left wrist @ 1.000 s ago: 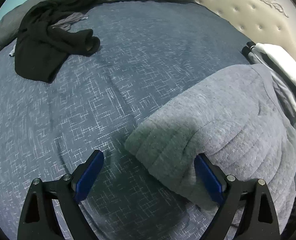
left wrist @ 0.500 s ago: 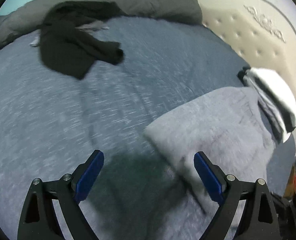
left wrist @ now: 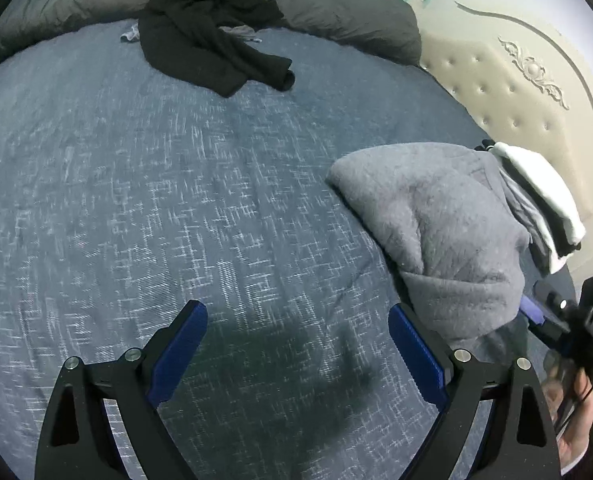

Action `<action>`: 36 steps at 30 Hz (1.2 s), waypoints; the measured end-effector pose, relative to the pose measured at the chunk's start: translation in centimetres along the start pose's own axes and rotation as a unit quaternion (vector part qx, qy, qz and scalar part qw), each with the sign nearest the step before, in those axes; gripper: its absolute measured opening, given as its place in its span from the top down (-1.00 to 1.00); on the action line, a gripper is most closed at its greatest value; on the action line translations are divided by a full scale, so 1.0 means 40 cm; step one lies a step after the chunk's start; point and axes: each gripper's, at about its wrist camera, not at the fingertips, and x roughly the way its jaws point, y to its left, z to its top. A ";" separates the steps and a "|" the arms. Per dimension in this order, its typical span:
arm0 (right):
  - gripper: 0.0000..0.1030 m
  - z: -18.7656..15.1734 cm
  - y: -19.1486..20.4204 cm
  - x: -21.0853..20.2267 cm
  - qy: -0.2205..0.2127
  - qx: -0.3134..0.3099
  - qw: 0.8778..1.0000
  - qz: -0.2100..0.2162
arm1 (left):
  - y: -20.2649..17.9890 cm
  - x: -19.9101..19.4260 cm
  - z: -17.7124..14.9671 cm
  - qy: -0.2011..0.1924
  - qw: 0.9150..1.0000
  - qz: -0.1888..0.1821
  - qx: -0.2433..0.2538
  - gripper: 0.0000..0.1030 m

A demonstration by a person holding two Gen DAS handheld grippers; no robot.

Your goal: Fold clothes

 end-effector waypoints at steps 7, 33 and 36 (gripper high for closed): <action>-0.51 0.090 -0.054 0.001 -0.025 0.061 0.998 -0.011 | -0.071 0.028 0.073 -0.002 0.999 -0.006 0.033 -0.83; -0.76 0.148 -0.147 0.240 0.042 0.151 0.987 -0.033 | -0.144 0.305 0.337 0.062 0.996 -0.028 0.066 -0.83; -0.76 0.150 -0.148 0.236 0.043 0.146 0.988 -0.030 | -0.144 0.318 0.336 0.064 0.995 -0.048 0.064 -0.83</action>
